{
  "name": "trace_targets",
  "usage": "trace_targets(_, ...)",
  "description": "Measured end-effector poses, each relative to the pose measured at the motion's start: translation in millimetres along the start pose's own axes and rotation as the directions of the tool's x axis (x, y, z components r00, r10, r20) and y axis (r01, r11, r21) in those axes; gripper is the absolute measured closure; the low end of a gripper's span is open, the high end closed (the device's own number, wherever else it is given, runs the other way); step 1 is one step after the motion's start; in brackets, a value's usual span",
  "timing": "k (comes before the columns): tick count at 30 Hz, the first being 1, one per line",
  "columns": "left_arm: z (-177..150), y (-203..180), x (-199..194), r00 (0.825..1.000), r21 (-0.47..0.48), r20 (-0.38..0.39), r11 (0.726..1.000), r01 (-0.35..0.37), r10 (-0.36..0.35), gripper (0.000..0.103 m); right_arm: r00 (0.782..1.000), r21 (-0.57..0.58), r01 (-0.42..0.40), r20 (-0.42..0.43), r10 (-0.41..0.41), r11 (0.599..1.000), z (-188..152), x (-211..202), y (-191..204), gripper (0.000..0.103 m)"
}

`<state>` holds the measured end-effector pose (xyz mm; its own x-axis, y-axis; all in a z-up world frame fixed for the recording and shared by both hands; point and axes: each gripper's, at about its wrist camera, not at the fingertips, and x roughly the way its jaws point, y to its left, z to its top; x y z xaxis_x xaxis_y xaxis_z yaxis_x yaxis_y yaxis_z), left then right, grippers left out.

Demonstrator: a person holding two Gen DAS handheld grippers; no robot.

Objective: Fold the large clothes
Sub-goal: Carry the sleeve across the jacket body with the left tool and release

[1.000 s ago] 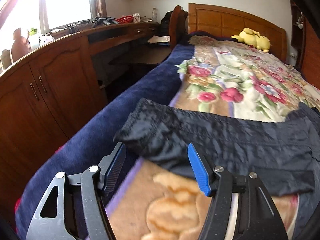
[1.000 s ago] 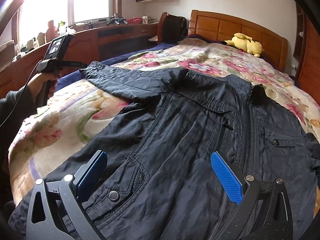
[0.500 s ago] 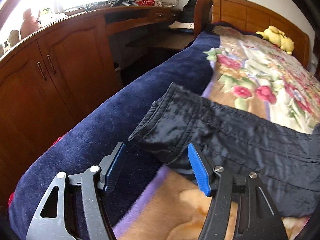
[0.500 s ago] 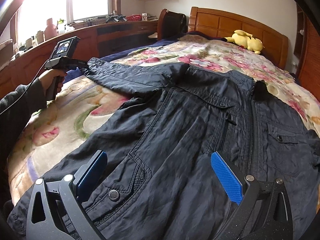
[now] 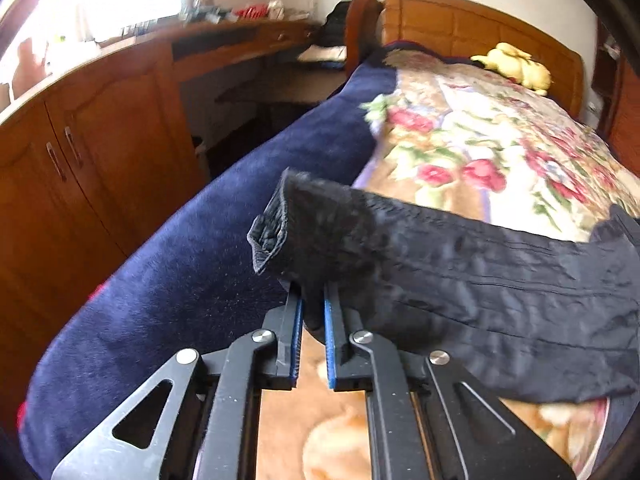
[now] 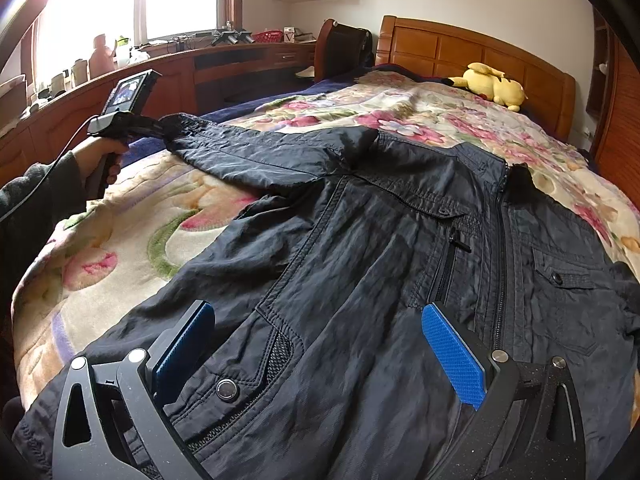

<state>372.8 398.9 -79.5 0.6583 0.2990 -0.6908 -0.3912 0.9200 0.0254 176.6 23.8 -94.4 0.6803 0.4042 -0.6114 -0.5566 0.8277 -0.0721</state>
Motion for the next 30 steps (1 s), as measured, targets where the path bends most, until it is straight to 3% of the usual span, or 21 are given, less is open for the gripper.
trace_targets(6,-2,-43,-75,0.993,0.1,0.094,0.993,0.062,-0.072,0.094,0.999,0.004,-0.005,0.05,0.005,1.0,4,-26,-3,0.0)
trace_targets(10,-9,-87,-138,0.974,0.178,0.164,0.976,0.124,-0.154,0.095,0.996,0.01,0.007,0.087,-0.008,1.0,5,-52,-12,0.0)
trace_targets(15,-16,-140,-185,0.955,0.262,0.18,0.947,0.185,-0.236,0.095,0.99,0.049,-0.003,0.142,-0.004,0.999,2,-86,-32,0.0)
trace_targets(21,-22,-206,-230,0.92,0.353,0.184,0.897,0.267,-0.347,0.095,0.981,0.067,0.02,0.193,-0.033,0.998,-8,-120,-50,0.0)
trace_targets(30,-49,-291,-274,0.847,0.431,0.16,0.808,0.402,-0.506,0.095,0.968,0.142,0.086,0.221,-0.117,0.986,-29,-154,-85,0.0)
